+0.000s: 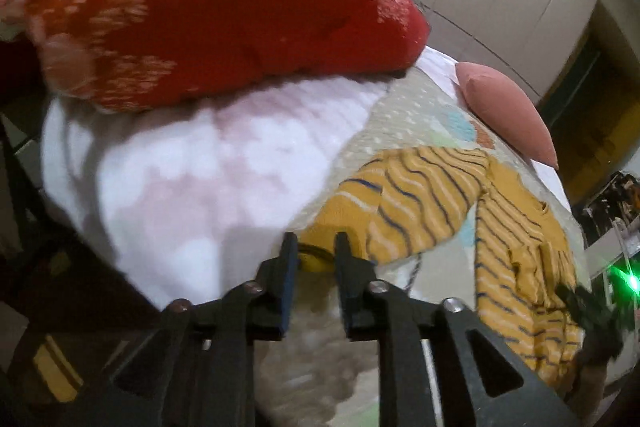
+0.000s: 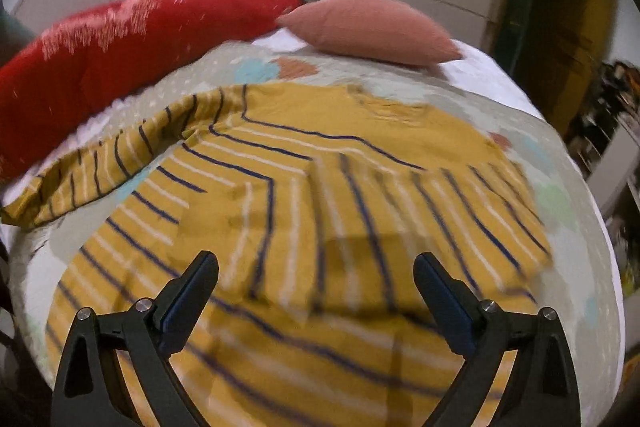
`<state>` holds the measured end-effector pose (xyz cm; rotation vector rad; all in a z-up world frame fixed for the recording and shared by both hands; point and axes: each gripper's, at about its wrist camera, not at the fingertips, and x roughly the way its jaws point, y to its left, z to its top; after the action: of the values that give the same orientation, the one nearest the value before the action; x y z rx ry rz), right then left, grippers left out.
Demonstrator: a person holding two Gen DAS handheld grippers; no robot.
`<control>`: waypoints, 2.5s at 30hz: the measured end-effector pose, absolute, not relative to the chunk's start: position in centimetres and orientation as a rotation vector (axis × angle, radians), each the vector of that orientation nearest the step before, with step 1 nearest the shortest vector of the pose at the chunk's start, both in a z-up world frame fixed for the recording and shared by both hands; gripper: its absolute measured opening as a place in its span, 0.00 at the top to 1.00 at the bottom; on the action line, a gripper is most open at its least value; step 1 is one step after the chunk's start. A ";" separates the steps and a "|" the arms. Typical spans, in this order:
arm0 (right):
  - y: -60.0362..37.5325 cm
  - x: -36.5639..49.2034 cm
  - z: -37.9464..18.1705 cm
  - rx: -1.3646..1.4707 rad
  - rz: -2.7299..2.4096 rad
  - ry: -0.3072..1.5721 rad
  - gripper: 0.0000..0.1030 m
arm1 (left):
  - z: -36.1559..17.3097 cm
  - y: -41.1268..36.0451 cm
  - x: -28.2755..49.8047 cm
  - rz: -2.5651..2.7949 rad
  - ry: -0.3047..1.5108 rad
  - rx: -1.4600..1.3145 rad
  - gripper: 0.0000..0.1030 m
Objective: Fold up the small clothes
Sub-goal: 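Grasp the sleeve cuff with the right gripper and pull it outward, then lay the sleeve flat on the quilt and open the right gripper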
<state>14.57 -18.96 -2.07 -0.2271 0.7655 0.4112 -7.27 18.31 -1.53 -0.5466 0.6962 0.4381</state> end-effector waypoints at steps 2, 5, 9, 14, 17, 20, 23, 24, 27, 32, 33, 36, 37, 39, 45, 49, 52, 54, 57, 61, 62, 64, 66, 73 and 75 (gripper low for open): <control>-16.4 15.9 -3.2 -0.257 0.454 0.800 0.08 | -1.3 18.1 -8.3 0.439 0.675 -0.533 0.63; -13.7 16.6 -4.4 -0.270 0.521 0.836 0.10 | -0.9 18.0 -9.0 0.414 0.648 -0.516 0.55; -11.4 17.1 -6.2 -0.332 0.537 0.882 0.26 | -0.3 16.9 -9.4 0.365 0.644 -0.501 0.53; -11.9 17.4 -5.5 -0.284 0.526 0.883 0.88 | 0.0 14.5 -8.1 0.295 0.667 -0.484 0.53; -15.5 17.3 -3.2 -0.177 0.479 0.838 0.90 | 0.5 13.0 -7.6 0.263 0.670 -0.452 0.53; -21.2 17.3 -0.7 -0.059 0.384 0.783 0.90 | 1.1 11.9 -7.3 0.239 0.662 -0.434 0.46; -29.0 17.4 1.3 0.030 0.229 0.732 0.90 | 1.3 11.2 -6.9 0.230 0.663 -0.425 0.43; -32.2 17.2 1.8 0.055 0.158 0.719 0.90 | 1.2 11.0 -6.7 0.226 0.669 -0.424 0.43; -41.1 17.0 2.2 0.085 -0.073 0.709 0.90 | 0.7 10.3 -6.1 0.213 0.692 -0.423 0.43; -53.4 16.2 0.6 0.126 -0.459 0.788 0.85 | -0.5 8.8 -4.7 0.179 0.741 -0.433 0.43; -54.5 15.6 0.4 0.147 -0.481 0.799 0.82 | -0.9 8.4 -4.4 0.167 0.758 -0.436 0.40; -54.6 13.0 0.1 0.211 -0.362 0.807 0.53 | -2.4 7.1 -3.3 0.117 0.812 -0.457 0.36; -53.8 12.0 -0.1 0.213 -0.300 0.807 0.49 | -3.0 6.5 -2.8 0.091 0.838 -0.468 0.36; -50.7 9.8 -0.9 0.235 -0.097 0.819 0.43 | -4.2 5.3 -2.1 0.048 0.876 -0.480 0.36; -41.0 5.8 -5.7 0.285 0.350 0.953 0.39 | -6.1 1.3 -0.7 -0.075 0.916 -0.469 0.23; -37.0 3.9 -7.3 0.250 0.352 0.946 0.32 | -6.1 -1.5 -0.9 -0.080 0.921 -0.356 0.61; -35.5 3.9 -7.0 0.249 0.384 0.933 0.81 | -6.0 -1.9 -1.1 -0.060 0.952 -0.334 0.92; -36.1 3.7 -6.6 0.292 0.395 0.928 0.90 | -5.3 -1.4 -1.9 -0.042 0.945 -0.349 0.93; -38.5 3.6 -6.1 0.368 0.402 0.914 0.91 | -4.2 -0.5 -4.0 -0.023 0.928 -0.355 0.93; -41.3 0.8 -6.0 0.399 0.379 0.918 0.96 | -3.9 0.3 -6.6 -0.015 0.930 -0.384 0.94; -42.0 0.2 -6.2 0.409 0.378 0.925 0.95 | -3.9 0.7 -7.1 -0.015 0.936 -0.390 0.94; -43.1 -0.6 -6.6 0.428 0.384 0.939 0.95 | -3.7 1.2 -8.0 -0.006 0.929 -0.394 0.91; -44.7 -1.6 -6.8 0.449 0.355 0.932 0.94 | -3.2 1.8 -9.0 0.015 0.910 -0.382 0.79; -48.0 -1.9 -5.7 0.517 0.263 0.870 0.63 | 1.2 2.3 -10.7 0.116 0.741 -0.333 0.29; -47.9 -1.7 -5.5 0.512 0.252 0.864 0.58 | 2.4 1.9 -10.9 0.143 0.690 -0.306 0.24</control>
<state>-1.74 -47.94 -5.55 0.5119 0.8640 0.2516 -10.90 1.89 2.36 -0.3057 0.6896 0.1427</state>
